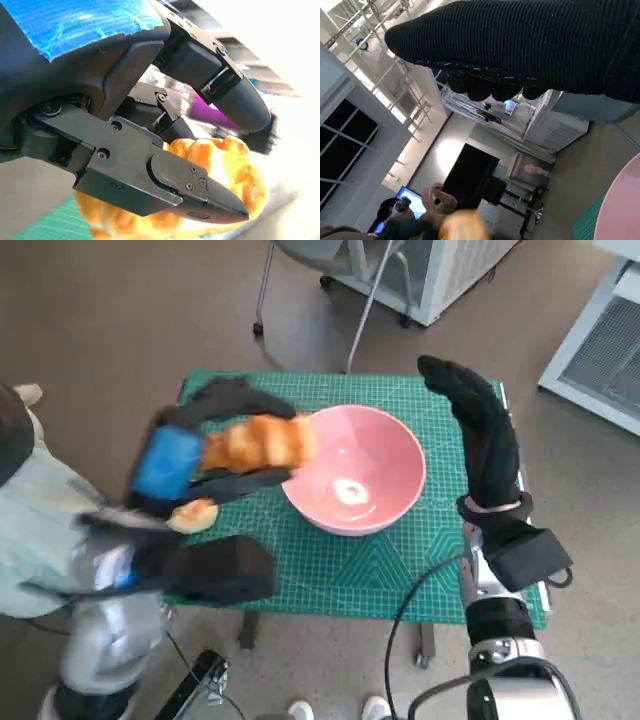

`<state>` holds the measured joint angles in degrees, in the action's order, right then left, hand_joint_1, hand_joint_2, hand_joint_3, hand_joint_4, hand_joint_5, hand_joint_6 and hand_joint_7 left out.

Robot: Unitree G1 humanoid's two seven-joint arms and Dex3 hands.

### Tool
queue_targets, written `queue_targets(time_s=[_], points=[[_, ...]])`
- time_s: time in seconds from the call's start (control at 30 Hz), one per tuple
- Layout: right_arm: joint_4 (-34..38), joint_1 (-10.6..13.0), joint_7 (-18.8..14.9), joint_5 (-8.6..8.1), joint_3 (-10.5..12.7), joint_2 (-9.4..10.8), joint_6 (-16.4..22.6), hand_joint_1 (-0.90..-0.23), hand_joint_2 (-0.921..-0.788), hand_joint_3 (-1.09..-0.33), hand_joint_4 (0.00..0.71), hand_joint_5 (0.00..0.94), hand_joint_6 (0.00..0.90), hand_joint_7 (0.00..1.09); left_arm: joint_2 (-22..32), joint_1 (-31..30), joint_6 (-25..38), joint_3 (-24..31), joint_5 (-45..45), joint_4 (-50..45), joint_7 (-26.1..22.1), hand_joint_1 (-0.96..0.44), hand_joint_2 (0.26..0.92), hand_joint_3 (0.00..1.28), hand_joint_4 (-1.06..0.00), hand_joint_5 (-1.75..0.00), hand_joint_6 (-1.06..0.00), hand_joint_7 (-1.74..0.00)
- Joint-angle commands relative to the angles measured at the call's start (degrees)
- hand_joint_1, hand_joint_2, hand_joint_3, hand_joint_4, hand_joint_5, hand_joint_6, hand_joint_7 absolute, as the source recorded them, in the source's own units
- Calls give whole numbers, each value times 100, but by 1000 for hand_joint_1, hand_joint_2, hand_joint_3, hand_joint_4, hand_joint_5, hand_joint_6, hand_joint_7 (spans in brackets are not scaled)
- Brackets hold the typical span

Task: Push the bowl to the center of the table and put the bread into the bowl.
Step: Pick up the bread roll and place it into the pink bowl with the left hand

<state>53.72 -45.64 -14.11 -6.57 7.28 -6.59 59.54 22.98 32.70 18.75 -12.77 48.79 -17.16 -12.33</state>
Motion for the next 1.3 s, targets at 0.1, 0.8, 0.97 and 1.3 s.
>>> queue_targets(time_s=[0.1,0.8,0.97,1.3], points=[[13,154,28,4,62,-65,-52,-443,-921,-623,449,5,176,910,-304,559,-275,-487,107,1073,110,2,877,35,-830,-1128,-760,-914],[-122,287,143,13,132,-84,-13,-435,-921,-612,449,4,179,908,-738,1986,-1467,-1521,74,4789,326,4,742,447,-604,-1474,-616,-1095],[-129,308,138,-1,144,-83,-14,-433,-921,-611,449,5,181,904,-597,2050,-1676,-1479,-386,5002,-547,-30,877,191,-417,-491,-433,-545],[-157,316,202,37,136,-63,-48,-430,-921,-611,450,4,185,897,-324,1818,-1699,-1245,-697,4579,-879,-171,920,108,-260,-11,-398,-166]])
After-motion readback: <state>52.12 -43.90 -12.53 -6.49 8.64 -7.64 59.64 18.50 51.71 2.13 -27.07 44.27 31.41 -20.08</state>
